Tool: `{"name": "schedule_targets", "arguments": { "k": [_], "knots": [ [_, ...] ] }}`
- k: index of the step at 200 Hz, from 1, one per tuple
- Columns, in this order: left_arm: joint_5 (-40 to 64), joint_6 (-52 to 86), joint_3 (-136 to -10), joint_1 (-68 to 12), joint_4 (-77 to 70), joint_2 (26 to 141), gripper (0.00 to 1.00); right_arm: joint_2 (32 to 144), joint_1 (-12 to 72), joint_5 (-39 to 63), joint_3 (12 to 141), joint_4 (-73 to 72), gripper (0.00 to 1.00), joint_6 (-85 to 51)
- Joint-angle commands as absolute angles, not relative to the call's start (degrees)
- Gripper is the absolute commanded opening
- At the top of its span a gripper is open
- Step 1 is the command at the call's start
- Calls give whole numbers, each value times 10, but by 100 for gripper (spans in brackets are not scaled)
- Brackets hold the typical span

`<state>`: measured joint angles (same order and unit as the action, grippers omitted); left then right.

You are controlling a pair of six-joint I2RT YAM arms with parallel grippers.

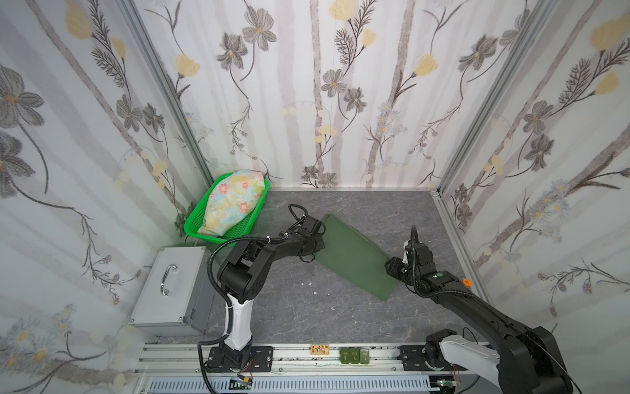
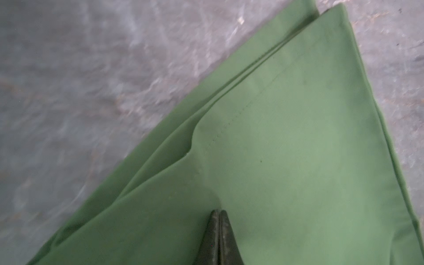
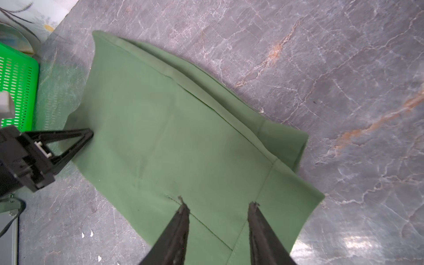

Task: Fold and stack skirts
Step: Rotate the skirt at the center of the table, then smooth out the skirt at the center of the table.

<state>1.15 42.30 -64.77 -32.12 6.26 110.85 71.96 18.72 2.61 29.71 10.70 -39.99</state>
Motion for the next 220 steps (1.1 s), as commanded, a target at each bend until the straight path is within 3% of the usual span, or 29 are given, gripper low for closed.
{"name": "schedule_targets", "arguments": {
  "k": [1,58,68,89,98,161,220],
  "knots": [
    [18,469,-589,-323,131,1063,4,723,188,32,289,103,46,-395],
    [28,494,-532,-326,131,919,10,808,188,36,312,56,47,-392],
    [28,489,-543,-316,131,909,15,825,188,29,319,46,47,-392],
    [9,463,-583,-294,131,918,42,854,188,14,339,36,46,-387],
    [-2,446,-611,-286,130,935,47,861,188,9,345,33,46,-386],
    [-8,343,-808,-268,130,1147,53,878,178,7,371,28,47,-382],
    [-23,311,-848,-257,130,1202,55,851,172,12,365,29,47,-384]
  ]
}}
